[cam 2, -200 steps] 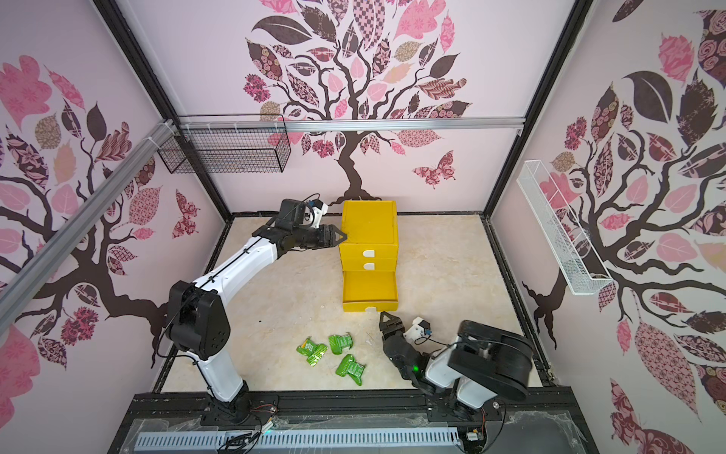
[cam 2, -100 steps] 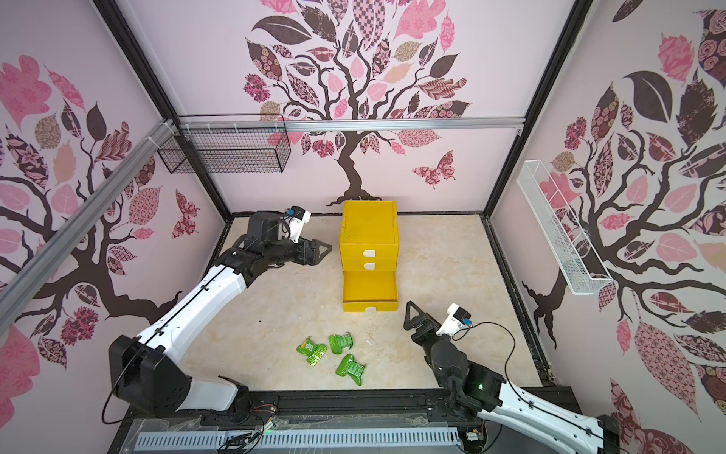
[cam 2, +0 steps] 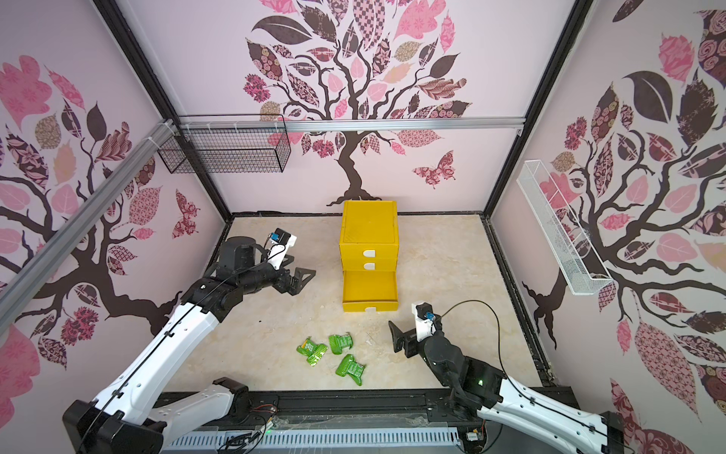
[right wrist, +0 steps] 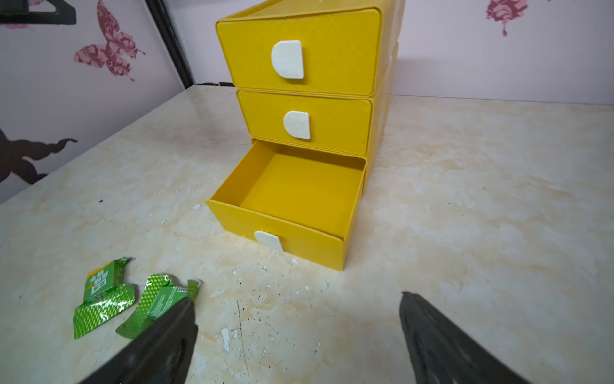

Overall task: Place the cookies into the drawer by color
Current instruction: Pick up the cookie at the center of the board.

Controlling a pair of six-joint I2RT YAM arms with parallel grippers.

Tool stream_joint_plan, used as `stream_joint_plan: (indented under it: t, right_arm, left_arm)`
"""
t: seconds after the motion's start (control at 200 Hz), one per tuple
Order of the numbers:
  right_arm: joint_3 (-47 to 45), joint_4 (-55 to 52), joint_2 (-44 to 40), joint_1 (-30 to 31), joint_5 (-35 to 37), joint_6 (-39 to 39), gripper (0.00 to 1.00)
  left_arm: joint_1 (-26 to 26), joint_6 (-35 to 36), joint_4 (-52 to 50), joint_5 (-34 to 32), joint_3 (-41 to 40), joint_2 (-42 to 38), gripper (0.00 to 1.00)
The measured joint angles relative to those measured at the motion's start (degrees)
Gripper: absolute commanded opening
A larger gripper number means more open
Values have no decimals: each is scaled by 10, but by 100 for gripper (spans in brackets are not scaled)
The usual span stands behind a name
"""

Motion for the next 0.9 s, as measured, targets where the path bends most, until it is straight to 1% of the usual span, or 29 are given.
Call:
stream_joint_plan:
  t: [0.11,0.24,0.33,0.42,0.49,0.58,0.725,0.9]
  right_arm:
    - [2,27,50,-5,-71,-31,98]
    - [6,38,111,-6,-152,-44,95]
    - [21,34,152,-7,-196,-47,93]
    - [44,34,192,-7,-237,-52,91]
    - [58,39,225,-7,-263,-54,89]
    - [71,41,273,-7,-294,-57,84]
    - [92,44,339,-7,-344,-65,78]
    - [112,47,399,6,-376,-77,78]
  left_arm:
    - [19,27,-16,22,-49,-36,97]
    - [52,52,-20,55,-113,-70,97]
    - [67,82,-33,67,-132,-77,97]
    - [69,114,-37,74,-141,-80,97]
    - [69,131,-37,79,-150,-82,97]
    - [69,145,-38,89,-161,-82,97]
    - [68,153,-35,100,-175,-82,97]
    - [68,156,-30,108,-178,-82,97]
